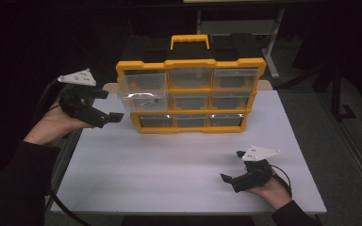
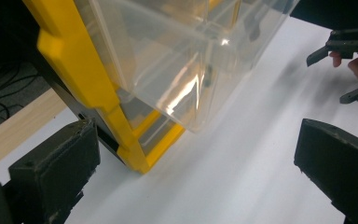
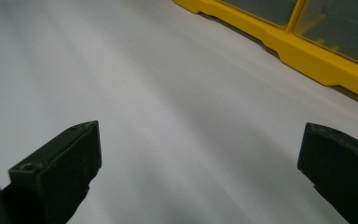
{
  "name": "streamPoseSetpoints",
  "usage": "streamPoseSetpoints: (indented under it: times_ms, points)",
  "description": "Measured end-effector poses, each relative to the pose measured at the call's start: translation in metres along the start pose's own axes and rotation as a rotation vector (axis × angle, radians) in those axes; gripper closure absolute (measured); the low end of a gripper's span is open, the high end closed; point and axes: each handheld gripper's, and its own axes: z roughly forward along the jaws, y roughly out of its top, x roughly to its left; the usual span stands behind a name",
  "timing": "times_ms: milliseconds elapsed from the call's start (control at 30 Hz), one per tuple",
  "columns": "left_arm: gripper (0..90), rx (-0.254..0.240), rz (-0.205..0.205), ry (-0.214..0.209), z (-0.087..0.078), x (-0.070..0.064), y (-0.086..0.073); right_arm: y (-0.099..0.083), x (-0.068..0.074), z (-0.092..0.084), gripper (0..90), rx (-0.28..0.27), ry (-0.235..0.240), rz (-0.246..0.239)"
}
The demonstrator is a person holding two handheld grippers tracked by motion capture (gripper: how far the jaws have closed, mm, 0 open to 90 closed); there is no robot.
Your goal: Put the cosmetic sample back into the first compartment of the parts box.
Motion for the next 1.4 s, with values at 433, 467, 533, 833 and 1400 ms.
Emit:
streamPoseSetpoints:
  times_ms: [433,467,533,833,1400]
  points:
    - [0.6,-0.015,-0.007,-0.006,0.032,-0.013,-0.039,0.0,0.0,0.0,0.0,-0.002,0.001,0.002]
    - [0.6,-0.015,-0.008,-0.008,0.034,-0.014,-0.041,0.0,0.0,-0.001,0.0,-0.003,0.001,0.001]
    - [0.6,-0.016,-0.004,-0.005,0.039,-0.016,-0.047,0.0,0.0,-0.001,0.0,-0.005,0.001,0.002]
    - [0.6,-0.039,-0.012,0.004,0.058,-0.027,-0.073,0.0,0.0,-0.001,0.0,-0.007,-0.001,0.003]
    - [0.5,-0.062,-0.025,-0.003,0.094,-0.053,-0.124,-0.001,0.0,-0.001,0.0,-0.013,-0.002,0.004]
